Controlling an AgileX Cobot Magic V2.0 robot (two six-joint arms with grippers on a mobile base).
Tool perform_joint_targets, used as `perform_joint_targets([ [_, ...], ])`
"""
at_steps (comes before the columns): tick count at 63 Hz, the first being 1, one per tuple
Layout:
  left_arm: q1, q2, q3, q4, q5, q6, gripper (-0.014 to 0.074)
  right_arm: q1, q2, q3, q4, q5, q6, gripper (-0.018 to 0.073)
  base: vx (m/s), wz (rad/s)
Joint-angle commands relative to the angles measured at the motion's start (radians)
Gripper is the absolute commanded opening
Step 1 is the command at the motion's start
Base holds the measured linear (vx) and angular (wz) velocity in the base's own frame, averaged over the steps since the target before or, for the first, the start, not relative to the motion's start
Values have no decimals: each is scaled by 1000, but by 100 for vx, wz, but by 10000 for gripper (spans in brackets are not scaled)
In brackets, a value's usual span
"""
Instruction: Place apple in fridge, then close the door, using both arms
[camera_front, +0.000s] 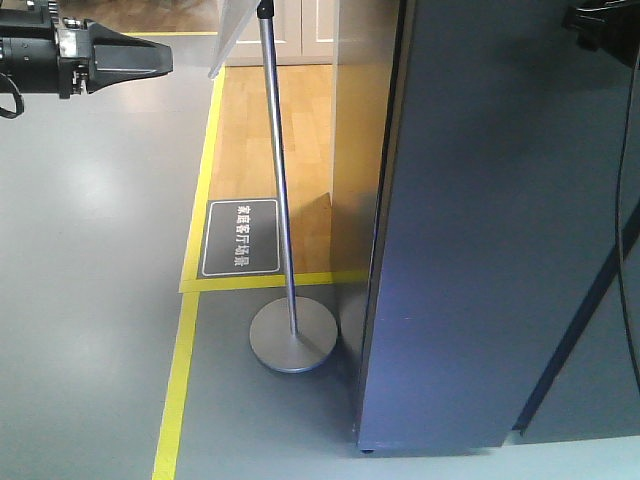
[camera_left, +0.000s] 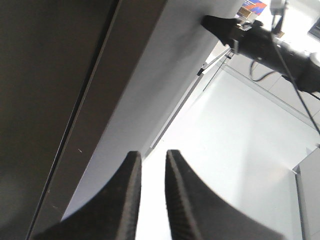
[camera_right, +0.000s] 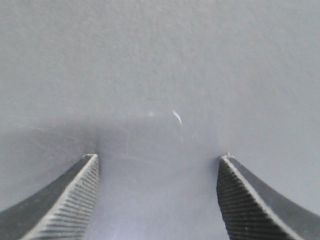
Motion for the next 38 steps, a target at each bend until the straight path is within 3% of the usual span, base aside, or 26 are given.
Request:
perform_joint_targets([
  [1, 2, -52, -29, -56, 12, -4, 129, -8, 11, -93, -11, 75, -5, 489, 0, 0],
  [12, 2, -52, -29, -56, 19, -4, 129, -7, 62, -201, -12, 189, 2, 489, 0, 0],
  [24, 2, -52, -29, -59, 17, -4, 129, -7, 22, -211, -35, 305, -22, 454, -1, -4],
  [30, 2, -57, -29, -59, 2, -4, 128, -7, -31, -211, -58, 400, -33, 387, 0, -2],
  [38, 2, -78, -31, -83, -30, -4, 114, -7, -125, -211, -63, 572, -49, 211, 0, 1],
])
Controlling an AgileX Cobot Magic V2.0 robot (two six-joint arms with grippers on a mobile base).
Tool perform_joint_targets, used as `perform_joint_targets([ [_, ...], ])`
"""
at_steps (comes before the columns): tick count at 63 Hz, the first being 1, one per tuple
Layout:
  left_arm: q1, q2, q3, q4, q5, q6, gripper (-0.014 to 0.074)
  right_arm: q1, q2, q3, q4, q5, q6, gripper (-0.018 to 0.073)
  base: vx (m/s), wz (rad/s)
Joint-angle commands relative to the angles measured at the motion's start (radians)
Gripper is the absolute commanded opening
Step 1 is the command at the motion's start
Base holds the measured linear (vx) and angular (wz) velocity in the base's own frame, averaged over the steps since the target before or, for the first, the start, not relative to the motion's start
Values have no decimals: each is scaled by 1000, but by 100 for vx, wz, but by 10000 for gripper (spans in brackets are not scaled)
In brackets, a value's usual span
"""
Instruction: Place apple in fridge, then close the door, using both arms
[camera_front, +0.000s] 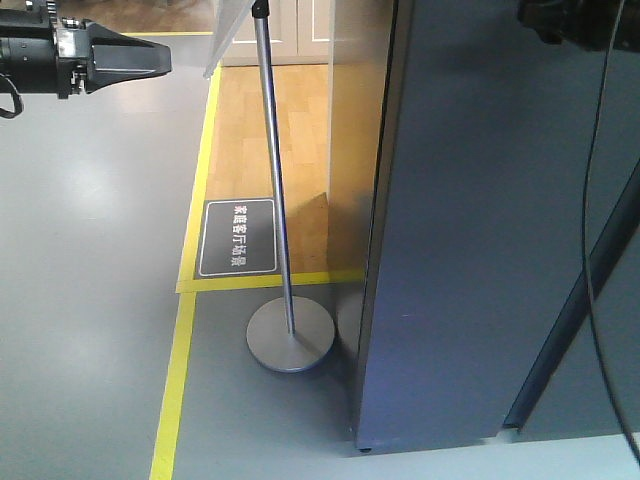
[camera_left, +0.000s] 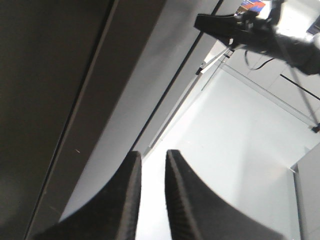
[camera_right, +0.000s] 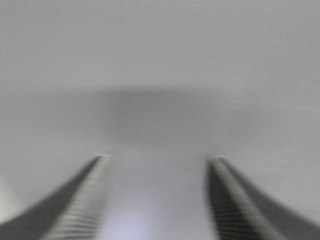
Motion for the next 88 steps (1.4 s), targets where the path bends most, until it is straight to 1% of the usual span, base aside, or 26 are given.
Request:
perform_joint_targets([
  [1, 2, -76, -31, -86, -25, -4, 108, 0, -141, -41, 22, 131, -19, 186, 0, 2],
  [6, 2, -97, -31, -91, -41, -4, 78, 0, -205, -41, 23, 241, -19, 50, 0, 1],
  [10, 2, -121, -31, -86, -65, -4, 45, 0, -251, -41, 26, 334, -18, -18, 0, 0],
  [15, 2, -156, -31, -85, -113, -4, -10, 0, -309, -41, 26, 436, -20, -12, 0, 0],
  [23, 2, -216, -30, -84, -198, -4, -8, 0, -399, -19, 23, 571, -30, -6, 0, 0],
  [30, -10, -287, -14, -63, -207, -4, -8, 0, -488, 78, 24, 603, -73, -5, 0, 0],
  [36, -25, -375, 37, -36, -207, -4, -8, 0, -600, 240, 26, 595, -119, -5, 0, 0],
  [40, -34, -448, 110, 5, -207, -4, -8, 0, -676, 369, 26, 577, -163, -5, 0, 0],
  [46, -33, -576, 265, 5, -205, -4, -8, 0, -830, 568, 25, 534, -205, -5, 0, 0],
  [50, -33, -663, 415, 5, -190, -4, -8, 0, -932, 709, 24, 486, -229, -5, 0, 0],
  [55, -33, -780, 588, 5, -133, 14, -8, 0, -1062, 891, 23, 418, -250, -5, 0, 0],
  [60, -33, -918, 828, 3, -21, 17, -8, 0, -1200, 1040, 23, 362, -250, -5, 0, 0],
  [66, -33, -1053, 1038, -12, 105, -4, -8, 0, -1326, 1190, 21, 342, -250, -5, 0, 0],
  [68, -33, -1098, 1094, -23, 136, -4, -8, 0, -1367, 1233, 21, 340, -250, -5, 0, 0],
  [71, -33, -1154, 1191, -60, 187, -4, -8, 0, -1417, 1276, 21, 340, -250, -5, 0, 0],
  [77, -33, -1237, 1302, -145, 253, -4, -8, 0, -1489, 1339, 24, 337, -249, -5, 0, 0],
  [82, -33, -1278, 1353, -231, 272, -4, -8, 0, -1523, 1351, 26, 346, -246, -5, 0, 0],
  [88, -33, -1301, 1365, -301, 268, -4, -8, 0, -1542, 1351, 30, 348, -246, -3, 0, 0],
])
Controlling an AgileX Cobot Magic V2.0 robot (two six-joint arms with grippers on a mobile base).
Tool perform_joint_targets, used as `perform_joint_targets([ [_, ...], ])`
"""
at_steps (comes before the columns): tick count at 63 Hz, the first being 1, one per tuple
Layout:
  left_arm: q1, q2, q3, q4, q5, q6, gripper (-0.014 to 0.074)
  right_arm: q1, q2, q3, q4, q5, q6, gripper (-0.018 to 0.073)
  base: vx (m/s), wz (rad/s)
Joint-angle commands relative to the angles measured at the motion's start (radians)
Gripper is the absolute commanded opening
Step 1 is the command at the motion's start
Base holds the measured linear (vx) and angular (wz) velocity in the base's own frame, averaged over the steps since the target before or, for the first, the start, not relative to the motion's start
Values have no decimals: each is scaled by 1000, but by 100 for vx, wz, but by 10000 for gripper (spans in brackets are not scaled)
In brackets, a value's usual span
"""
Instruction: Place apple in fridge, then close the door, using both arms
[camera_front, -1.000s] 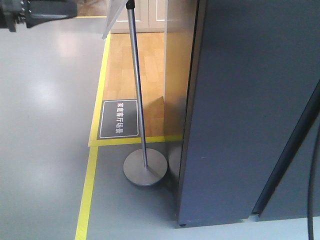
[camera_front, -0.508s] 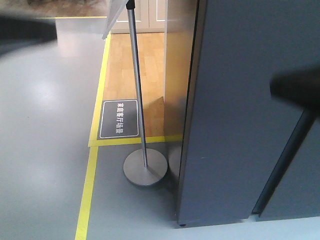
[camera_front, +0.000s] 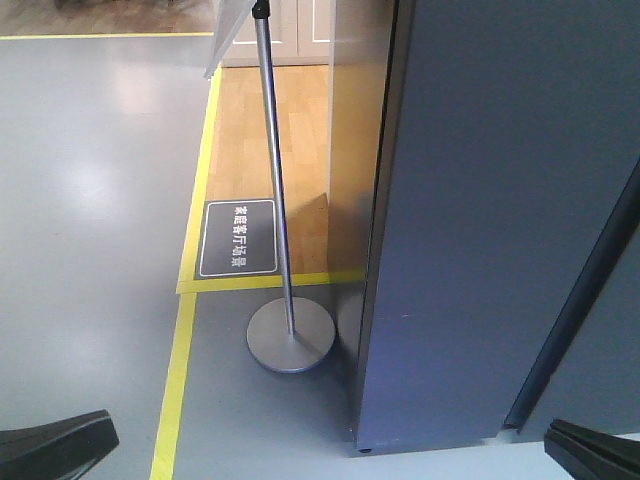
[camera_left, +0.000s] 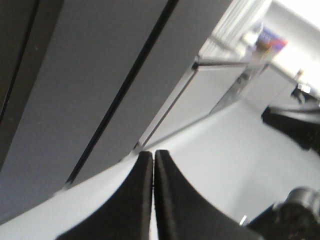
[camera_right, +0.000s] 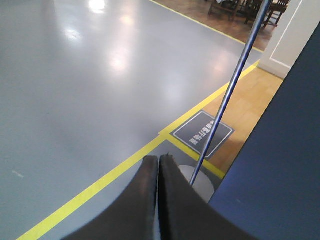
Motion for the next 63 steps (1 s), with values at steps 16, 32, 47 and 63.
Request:
perform_joint_targets([
  [16, -5, -21, -13, -213, -4, -8, -8, -6, -2, -23, 60, -35, -8, -3, 0, 0],
  [32, -5, -21, -13, -213, -18, -8, -8, -6, -2, -23, 60, -35, -8, -3, 0, 0],
  [47, -5, -21, -13, -289, -17, -8, -8, -6, -2, -23, 60, -35, -8, -3, 0, 0],
  [63, -5, -20, -13, -663, -5, -8, -8, -6, -2, -23, 60, -36, -8, -3, 0, 0],
])
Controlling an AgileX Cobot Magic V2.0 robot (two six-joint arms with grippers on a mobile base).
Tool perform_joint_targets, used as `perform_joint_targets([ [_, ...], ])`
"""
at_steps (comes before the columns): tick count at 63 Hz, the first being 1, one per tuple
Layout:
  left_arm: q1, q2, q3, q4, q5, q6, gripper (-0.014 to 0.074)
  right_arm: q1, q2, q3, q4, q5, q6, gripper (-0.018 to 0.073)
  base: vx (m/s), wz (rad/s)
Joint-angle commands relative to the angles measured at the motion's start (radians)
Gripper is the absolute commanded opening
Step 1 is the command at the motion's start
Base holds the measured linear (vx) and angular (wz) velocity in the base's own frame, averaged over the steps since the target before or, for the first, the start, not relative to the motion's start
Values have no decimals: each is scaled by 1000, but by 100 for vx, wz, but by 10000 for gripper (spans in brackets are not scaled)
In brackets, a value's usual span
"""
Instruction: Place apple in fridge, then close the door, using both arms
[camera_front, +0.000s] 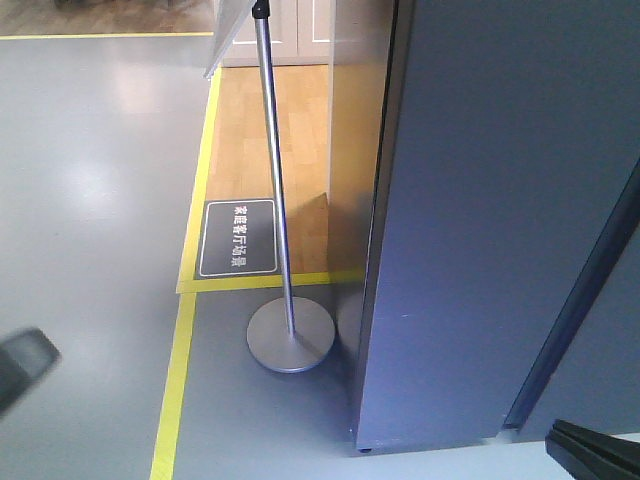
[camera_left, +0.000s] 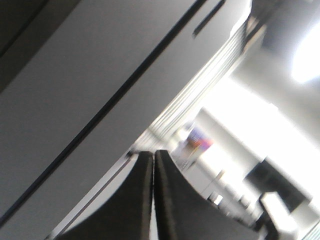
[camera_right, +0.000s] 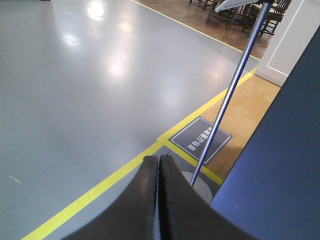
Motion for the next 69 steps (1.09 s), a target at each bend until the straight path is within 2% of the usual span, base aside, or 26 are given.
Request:
perform_joint_targets([
  [1, -5, 5, -20, -244, -3, -8, -8, -6, 13, -23, 52, -35, -8, -3, 0, 0],
  [7, -5, 5, -18, -341, 6, 14, -8, -6, 13, -23, 52, -35, -8, -3, 0, 0],
  [11, -5, 4, -18, -352, 23, 132, -8, -6, 13, -23, 52, -35, -8, -3, 0, 0],
  [18, -5, 4, -17, -317, 42, 548, -8, -6, 13, -23, 52, -35, -8, -3, 0, 0],
  [19, -5, 4, -13, -321, 40, 628, -8, -6, 13, -23, 52, -35, -8, -3, 0, 0],
  [22, -5, 4, 3, -346, 36, 786, -8, -6, 13, -23, 52, -35, -8, -3, 0, 0],
  [24, -5, 4, 21, -385, 41, 885, -8, -6, 13, -23, 52, -35, -8, -3, 0, 0],
  [27, -6, 4, 44, -449, 62, 991, -8, -6, 13, -23, 52, -35, -8, -3, 0, 0],
  [31, -6, -4, 83, -581, 131, 1139, -8, -6, 13, -23, 52, -35, -8, -3, 0, 0],
  [36, -19, -37, 128, -790, 301, 1307, -8, -6, 13, -23, 52, -34, -8, -3, 0, 0],
  [40, -31, -74, 145, -994, 497, 1440, -8, -6, 13, -23, 52, -35, -8, -3, 0, 0],
  [44, -31, -112, 148, -1129, 714, 1619, -8, -6, 13, -23, 52, -35, -8, -3, 0, 0],
  [48, -31, -154, 149, -1165, 891, 1808, -8, -6, 13, -23, 52, -35, -8, -3, 0, 0],
  [52, -31, -185, 149, -1175, 1022, 1948, -8, -6, 13, -23, 52, -35, -8, -3, 0, 0],
  [54, -31, -205, 149, -1182, 1067, 1999, -8, -6, 13, -23, 52, -35, -8, -3, 0, 0],
  [60, -29, -269, 153, -1182, 1104, 2074, -8, -6, 13, -23, 52, -34, -8, -3, 0, 0],
  [69, -27, -370, 210, -1182, 1016, 2106, -8, -6, 13, -23, 52, -35, -8, -3, 0, 0],
])
